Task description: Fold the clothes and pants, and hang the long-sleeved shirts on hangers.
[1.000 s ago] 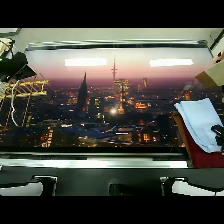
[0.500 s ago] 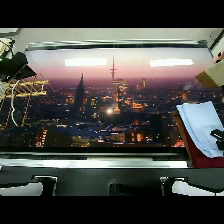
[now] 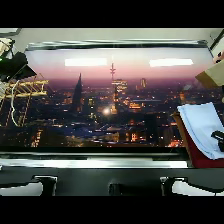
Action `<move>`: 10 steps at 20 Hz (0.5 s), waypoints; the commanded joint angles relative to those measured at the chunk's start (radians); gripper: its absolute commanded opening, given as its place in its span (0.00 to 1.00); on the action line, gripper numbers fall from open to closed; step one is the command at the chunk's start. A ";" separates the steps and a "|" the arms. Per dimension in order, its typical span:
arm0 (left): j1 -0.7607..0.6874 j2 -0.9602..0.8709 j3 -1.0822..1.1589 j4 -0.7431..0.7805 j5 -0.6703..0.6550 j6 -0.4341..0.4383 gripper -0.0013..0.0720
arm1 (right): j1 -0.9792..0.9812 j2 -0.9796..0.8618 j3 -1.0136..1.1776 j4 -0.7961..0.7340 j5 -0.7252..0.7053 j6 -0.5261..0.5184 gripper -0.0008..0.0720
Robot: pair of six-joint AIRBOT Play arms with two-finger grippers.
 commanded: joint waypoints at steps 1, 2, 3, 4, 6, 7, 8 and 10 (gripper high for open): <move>0.000 0.000 0.000 0.000 0.000 0.000 0.04 | 0.000 0.001 0.000 0.004 -0.013 -0.015 0.14; 0.000 0.000 0.000 0.000 0.000 0.000 0.04 | 0.000 0.001 0.000 0.005 -0.016 -0.015 0.15; 0.000 0.000 0.000 0.000 0.000 0.000 0.04 | 0.000 0.001 0.000 0.008 -0.017 -0.024 0.15; 0.000 0.000 0.000 0.000 0.000 0.000 0.04 | 0.000 0.001 0.000 0.007 -0.019 -0.041 0.15; 0.000 0.000 0.000 0.001 0.000 0.001 0.04 | 0.000 0.001 0.000 -0.013 -0.026 -0.058 0.49; 0.000 0.000 0.000 0.001 0.000 0.005 0.04 | 0.000 0.002 0.000 -0.026 -0.026 -0.078 0.56; 0.000 -0.002 0.000 0.001 0.000 0.010 0.04 | 0.000 0.010 0.000 -0.042 -0.025 -0.095 0.57; 0.000 -0.006 0.000 0.004 0.000 0.031 0.05 | 0.000 0.035 0.001 -0.072 -0.016 -0.095 0.67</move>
